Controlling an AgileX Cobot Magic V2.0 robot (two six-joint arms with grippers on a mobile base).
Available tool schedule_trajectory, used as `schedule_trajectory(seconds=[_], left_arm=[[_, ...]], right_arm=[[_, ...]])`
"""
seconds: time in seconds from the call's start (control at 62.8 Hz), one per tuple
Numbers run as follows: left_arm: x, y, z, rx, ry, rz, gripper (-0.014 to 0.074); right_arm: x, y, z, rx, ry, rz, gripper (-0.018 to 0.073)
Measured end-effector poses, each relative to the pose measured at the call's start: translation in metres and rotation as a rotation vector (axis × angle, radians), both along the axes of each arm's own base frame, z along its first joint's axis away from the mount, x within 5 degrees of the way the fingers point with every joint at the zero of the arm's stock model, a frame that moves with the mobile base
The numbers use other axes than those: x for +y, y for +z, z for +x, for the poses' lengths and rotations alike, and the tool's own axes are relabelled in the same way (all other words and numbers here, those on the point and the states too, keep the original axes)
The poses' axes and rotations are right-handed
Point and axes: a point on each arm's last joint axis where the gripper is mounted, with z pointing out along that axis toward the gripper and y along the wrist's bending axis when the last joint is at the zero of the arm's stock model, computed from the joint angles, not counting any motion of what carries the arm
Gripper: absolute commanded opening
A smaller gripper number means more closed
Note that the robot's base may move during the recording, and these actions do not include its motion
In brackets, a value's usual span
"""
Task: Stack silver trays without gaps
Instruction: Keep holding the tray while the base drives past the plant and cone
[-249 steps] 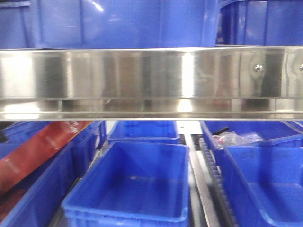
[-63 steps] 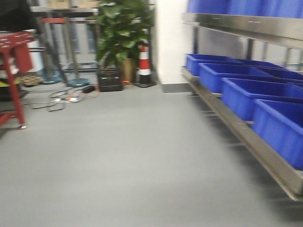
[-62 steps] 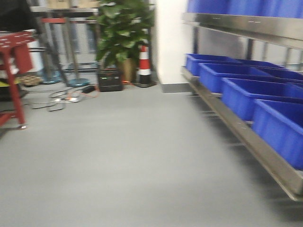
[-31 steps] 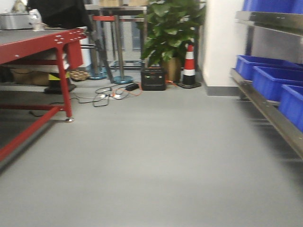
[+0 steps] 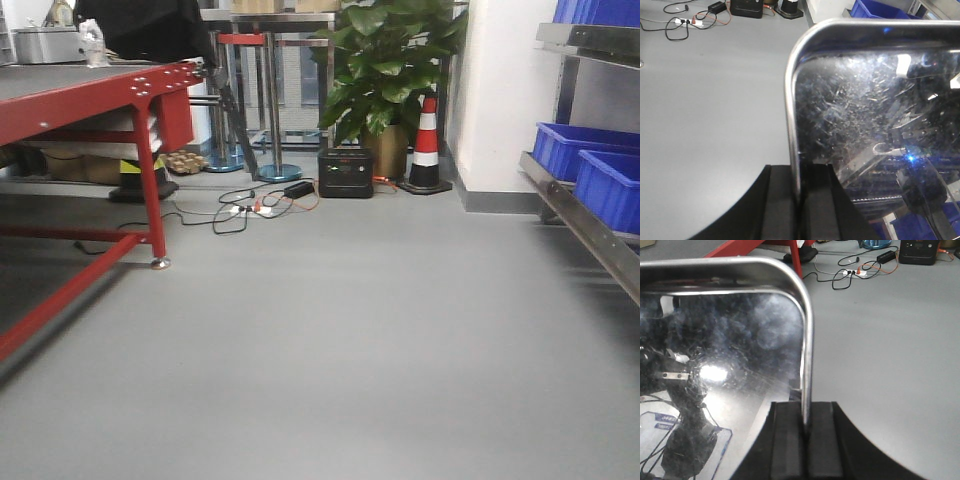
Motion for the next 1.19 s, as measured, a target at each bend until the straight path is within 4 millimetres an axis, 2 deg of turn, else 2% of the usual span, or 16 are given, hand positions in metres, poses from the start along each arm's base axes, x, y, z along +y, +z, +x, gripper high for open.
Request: schedule_trajectory(seconds=[1.195], left_arm=[[0.0, 0.0, 0.0, 0.0, 0.0, 0.0, -0.0017]], right_arm=[[0.0, 0.0001, 0.0, -0.001, 0.0, 0.0, -0.0057]])
